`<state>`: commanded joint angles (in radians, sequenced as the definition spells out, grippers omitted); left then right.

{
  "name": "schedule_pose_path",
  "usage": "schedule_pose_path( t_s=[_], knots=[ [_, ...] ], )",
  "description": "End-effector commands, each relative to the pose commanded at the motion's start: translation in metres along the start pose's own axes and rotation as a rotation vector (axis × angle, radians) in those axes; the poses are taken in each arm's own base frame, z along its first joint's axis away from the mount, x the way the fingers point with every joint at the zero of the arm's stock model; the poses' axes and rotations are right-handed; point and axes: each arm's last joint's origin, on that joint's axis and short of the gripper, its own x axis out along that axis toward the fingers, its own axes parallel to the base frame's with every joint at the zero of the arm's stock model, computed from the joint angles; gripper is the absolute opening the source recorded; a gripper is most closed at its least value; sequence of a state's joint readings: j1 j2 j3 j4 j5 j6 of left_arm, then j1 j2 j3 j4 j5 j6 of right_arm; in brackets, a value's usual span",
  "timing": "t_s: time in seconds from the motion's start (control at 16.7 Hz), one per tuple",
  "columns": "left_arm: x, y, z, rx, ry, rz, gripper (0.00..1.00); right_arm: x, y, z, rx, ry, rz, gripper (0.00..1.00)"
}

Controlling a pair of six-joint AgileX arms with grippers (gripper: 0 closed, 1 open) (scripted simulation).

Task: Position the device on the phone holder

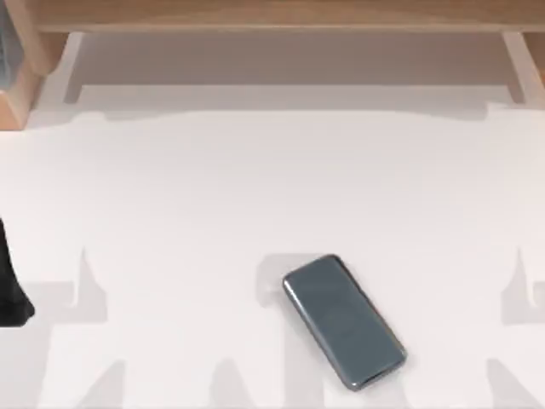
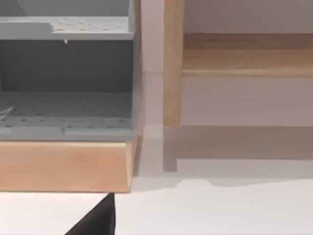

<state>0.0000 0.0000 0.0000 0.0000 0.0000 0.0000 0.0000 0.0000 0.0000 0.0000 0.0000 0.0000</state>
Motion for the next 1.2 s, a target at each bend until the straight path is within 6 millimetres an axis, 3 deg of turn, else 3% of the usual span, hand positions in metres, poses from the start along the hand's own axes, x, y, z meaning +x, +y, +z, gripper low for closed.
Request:
schedule_pose_path(
  t_s=[0.3,0.48,0.66,0.9,1.2],
  knots=[
    [0.0,0.0,0.0,0.0,0.0,0.0,1.0,0.0,0.004,0.012,0.012,0.044,0.038,1.0],
    [0.0,0.0,0.0,0.0,0.0,0.0,1.0,0.005,0.013,0.039,0.031,0.16,0.114,1.0],
    [0.0,0.0,0.0,0.0,0.0,0.0,1.0,0.024,0.029,0.069,0.036,0.362,0.203,1.0],
    [0.0,0.0,0.0,0.0,0.0,0.0,1.0,0.074,0.072,0.087,-0.017,0.749,0.308,1.0],
    [0.0,0.0,0.0,0.0,0.0,0.0,1.0,0.133,0.154,0.064,-0.169,1.197,0.376,1.0]
  ],
)
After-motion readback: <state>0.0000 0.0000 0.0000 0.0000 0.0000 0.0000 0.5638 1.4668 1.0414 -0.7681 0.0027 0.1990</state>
